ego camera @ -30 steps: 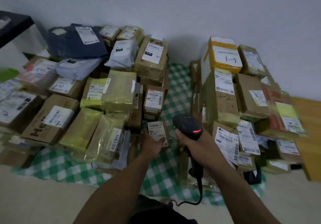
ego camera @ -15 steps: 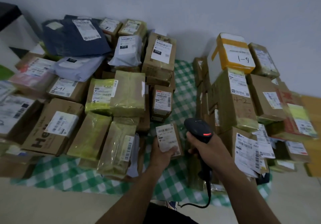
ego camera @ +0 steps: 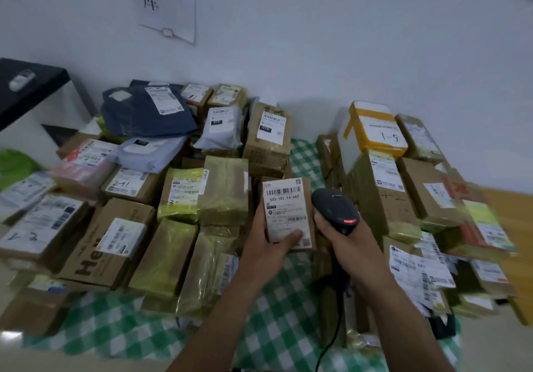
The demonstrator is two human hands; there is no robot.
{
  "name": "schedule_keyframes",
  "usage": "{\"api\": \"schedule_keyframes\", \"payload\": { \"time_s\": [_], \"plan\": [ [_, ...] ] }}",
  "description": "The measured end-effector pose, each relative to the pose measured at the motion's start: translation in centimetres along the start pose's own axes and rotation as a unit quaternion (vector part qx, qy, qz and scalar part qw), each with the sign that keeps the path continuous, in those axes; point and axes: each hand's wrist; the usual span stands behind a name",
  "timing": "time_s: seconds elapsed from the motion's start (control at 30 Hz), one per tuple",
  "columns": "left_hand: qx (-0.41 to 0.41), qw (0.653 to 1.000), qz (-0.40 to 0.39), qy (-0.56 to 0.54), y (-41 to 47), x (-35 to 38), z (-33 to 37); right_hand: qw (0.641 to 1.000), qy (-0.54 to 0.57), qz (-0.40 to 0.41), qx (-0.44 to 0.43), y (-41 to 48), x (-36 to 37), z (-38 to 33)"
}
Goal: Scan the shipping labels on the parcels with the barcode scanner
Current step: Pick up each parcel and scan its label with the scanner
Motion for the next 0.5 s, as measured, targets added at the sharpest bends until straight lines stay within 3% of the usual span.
{"api": "schedule_keyframes", "payload": {
  "time_s": [0.13, 0.33, 0.5],
  "plan": [
    [0.008, 1.0, -0.015, 0.007, 1.7, -0.2, 3.1, 0.999, -0.031, 0.008, -0.015, 2.0, -1.2, -2.6],
    [0.112, 0.988, 0.091, 0.056, 6.2, 1.2, 7.1, 0.999, -0.012, -0.018, -0.03, 3.5, -2.2, -4.9],
    [0.147, 0.98, 0.112, 0.069, 9.7, 2.1, 9.2, 0.999, -0.018, -0.044, -0.012, 4.9, -2.8, -5.8]
  ]
}}
Point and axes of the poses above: each hand's wrist, its own y-axis towards the middle knuckle, its own x-axis out of the palm, z = x × y, and after that the axes turned 9 degrees about -x, right-handed
